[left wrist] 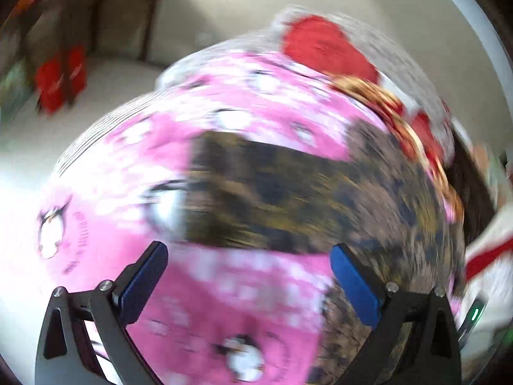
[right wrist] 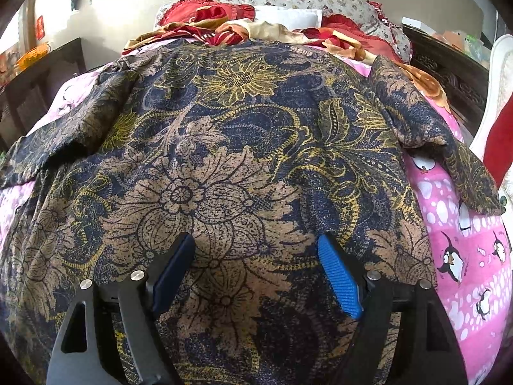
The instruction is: Fold small clothes
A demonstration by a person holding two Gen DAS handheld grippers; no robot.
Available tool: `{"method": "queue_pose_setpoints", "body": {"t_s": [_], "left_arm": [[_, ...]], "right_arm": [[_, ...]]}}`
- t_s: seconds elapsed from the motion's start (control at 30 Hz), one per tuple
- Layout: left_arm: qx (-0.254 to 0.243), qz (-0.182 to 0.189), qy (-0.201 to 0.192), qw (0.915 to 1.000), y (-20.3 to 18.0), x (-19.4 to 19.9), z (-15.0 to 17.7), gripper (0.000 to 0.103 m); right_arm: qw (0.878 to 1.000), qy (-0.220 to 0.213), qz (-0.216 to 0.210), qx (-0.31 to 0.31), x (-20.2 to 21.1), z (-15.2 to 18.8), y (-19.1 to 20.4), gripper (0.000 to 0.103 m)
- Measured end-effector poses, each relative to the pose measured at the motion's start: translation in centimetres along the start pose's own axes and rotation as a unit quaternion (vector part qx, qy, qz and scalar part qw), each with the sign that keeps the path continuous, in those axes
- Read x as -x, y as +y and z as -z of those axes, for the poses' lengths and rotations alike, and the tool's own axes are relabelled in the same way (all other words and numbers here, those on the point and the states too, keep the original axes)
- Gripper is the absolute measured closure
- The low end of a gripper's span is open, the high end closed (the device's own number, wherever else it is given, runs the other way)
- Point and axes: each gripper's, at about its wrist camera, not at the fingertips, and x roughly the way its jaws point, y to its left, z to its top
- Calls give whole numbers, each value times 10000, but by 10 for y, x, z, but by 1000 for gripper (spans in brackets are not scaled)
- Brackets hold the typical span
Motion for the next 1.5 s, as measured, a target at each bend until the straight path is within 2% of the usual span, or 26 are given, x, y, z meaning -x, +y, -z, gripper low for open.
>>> {"method": "queue_pose_setpoints", "body": {"t_s": [0.03, 0.07, 0.13, 0.2, 0.27, 0.43, 0.5, 0.53, 0.57, 0.6, 0.67, 0.73, 0.8, 0.83, 0.9, 0.93, 1.03, 1.1, 1.23, 1.37, 1.4, 1.5], "left_arm": [[500, 352, 177, 9980, 23, -8, -5, 1], [719, 578, 284, 9953, 31, -14, -7, 0], [791, 900, 266, 9924, 40, -17, -14, 0], [737, 1154, 522, 9892, 32, -29, -23, 0], [972, 1695, 705, 9782, 34, -44, -35, 0], [1612, 2085, 719, 9620, 46, -56, -58, 0], [1632, 2108, 667, 9615, 48, -57, -60, 1], [1561, 2023, 622, 9648, 47, -56, -62, 5], [1501, 1900, 569, 9686, 47, -52, -60, 22], [1448, 1735, 571, 9725, 46, -52, -60, 59], [1544, 1648, 812, 9708, 51, -63, -57, 98], [1439, 1350, 880, 9764, 51, -68, -55, 98], [1198, 1124, 670, 9841, 46, -56, -60, 98], [1034, 1049, 342, 9885, 43, -35, -71, 98], [916, 1038, -223, 9901, 44, 1, -92, 98], [815, 886, -626, 9908, 46, 28, -109, 98], [647, 531, -1439, 9860, 56, 86, -145, 98], [538, 378, -1718, 9829, 59, 111, -163, 98], [239, 358, -1768, 9833, 43, 122, -177, 98], [-199, 993, -1381, 9852, -10, 100, -156, 98], [-440, 1285, -1202, 9834, -38, 87, -143, 98], [-923, 1811, -674, 9768, -111, 39, -111, 98]], "right_arm": [[10000, 1, 1, 1, 0, 0, 0, 16], [10000, 0, 2, 0, 0, 0, 0, 16], [10000, 0, -1, -2, 0, 0, 0, 15], [10000, 0, 0, -1, 0, 0, 0, 15], [10000, 1, 1, -2, 0, 0, 1, 15], [10000, -1, 9, 4, 0, 0, 0, 15], [10000, 1, 14, 9, 0, 0, 0, 15], [10000, 0, 17, 11, -1, 0, 1, 15], [10000, 0, 15, 9, -1, -1, 1, 15], [10000, 0, 12, 8, -1, -1, 1, 15], [10000, 0, 17, 12, -1, 0, 1, 15], [10000, -2, 18, 12, -1, 0, 0, 15], [10000, 1, 9, 4, -1, 0, 0, 15], [10000, -3, 11, 5, 0, 0, 0, 15], [10000, -1, 15, 10, -1, -1, 0, 15], [10000, 1, 14, 8, 0, -1, 0, 15], [10000, 5, 11, 11, -1, 0, 1, 14], [10000, 5, 13, 11, -1, -1, 1, 14], [10000, 7, 16, 12, -1, -1, 1, 14], [10000, 27, 14, 10, -1, 0, 1, 14], [10000, 54, 19, 14, -1, -1, 1, 14], [9998, 187, -86, -67, 3, -8, -2, 17]]}}
